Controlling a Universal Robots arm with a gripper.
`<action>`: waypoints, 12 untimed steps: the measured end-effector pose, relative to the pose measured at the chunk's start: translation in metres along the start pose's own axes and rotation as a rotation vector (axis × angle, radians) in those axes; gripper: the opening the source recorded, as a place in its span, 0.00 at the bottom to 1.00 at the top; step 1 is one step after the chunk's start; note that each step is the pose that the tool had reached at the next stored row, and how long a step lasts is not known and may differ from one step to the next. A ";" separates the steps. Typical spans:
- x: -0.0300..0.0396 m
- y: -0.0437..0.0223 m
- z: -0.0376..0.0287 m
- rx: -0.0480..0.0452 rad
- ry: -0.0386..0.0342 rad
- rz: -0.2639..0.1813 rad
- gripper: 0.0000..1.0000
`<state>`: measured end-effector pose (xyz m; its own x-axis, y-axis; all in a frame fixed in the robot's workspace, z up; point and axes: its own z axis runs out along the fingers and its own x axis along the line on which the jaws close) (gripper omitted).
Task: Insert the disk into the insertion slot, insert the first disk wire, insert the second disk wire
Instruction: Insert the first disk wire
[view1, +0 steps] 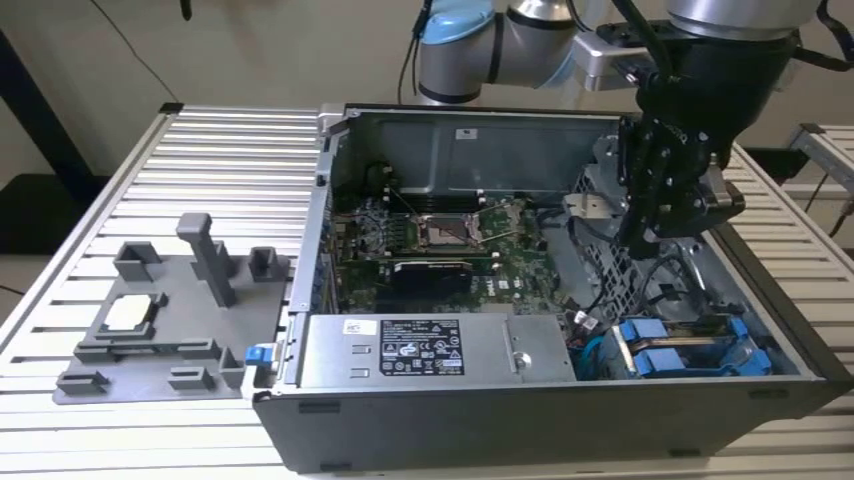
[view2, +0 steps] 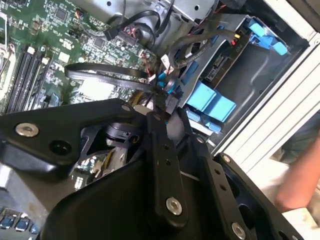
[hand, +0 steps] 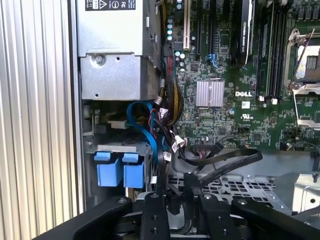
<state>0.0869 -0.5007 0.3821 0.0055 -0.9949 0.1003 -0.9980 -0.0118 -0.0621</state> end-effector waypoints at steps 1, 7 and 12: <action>0.0000 0.0001 -0.0001 0.0016 0.0013 0.000 0.24; 0.0002 0.0001 -0.0004 0.0122 0.0058 0.000 0.24; 0.0013 0.0001 -0.0002 0.0132 0.0056 0.000 0.16</action>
<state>0.0868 -0.5020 0.3824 0.0047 -0.9944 0.1058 -0.9971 -0.0127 -0.0752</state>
